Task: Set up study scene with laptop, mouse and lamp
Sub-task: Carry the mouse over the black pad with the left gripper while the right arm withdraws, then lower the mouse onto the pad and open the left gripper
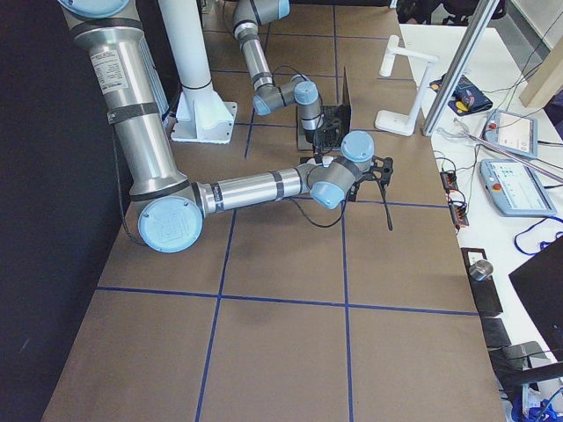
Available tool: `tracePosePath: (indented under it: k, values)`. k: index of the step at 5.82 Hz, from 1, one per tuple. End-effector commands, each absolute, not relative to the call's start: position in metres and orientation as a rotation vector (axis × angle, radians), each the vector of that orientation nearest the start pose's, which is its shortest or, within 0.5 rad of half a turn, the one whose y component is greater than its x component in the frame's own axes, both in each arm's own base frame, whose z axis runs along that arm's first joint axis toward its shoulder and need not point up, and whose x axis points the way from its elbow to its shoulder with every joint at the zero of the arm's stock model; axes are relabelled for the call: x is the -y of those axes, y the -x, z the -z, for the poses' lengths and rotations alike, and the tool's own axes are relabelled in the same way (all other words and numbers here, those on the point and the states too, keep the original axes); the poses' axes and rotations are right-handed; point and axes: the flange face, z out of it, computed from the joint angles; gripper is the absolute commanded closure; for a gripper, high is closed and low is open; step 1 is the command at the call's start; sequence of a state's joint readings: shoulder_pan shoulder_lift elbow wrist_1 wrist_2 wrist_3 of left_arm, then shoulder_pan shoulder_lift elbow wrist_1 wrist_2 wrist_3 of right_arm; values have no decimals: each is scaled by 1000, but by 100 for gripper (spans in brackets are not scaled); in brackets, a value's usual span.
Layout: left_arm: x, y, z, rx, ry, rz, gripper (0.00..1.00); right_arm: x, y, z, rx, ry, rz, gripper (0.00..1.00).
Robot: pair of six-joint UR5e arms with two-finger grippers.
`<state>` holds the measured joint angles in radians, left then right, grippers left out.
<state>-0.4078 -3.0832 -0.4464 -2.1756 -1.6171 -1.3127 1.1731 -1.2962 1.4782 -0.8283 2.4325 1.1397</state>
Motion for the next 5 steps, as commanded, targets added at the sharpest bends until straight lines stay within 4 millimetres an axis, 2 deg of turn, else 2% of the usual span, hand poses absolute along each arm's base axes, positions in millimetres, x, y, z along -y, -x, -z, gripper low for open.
tracePosePath:
  k: [1,3,4,5]
  values:
    - [481,-801,-10,-952,-288,114,44,588,178,-459,1176,-67,-260,0]
    - [477,-804,-11,-954,-289,109,2,590,172,-463,1173,-66,-273,0]
    - [478,-803,-10,-955,-290,110,0,590,172,-462,1173,-66,-273,0]
    - [477,-799,2,-975,-297,109,0,590,171,-463,1173,-66,-275,0]
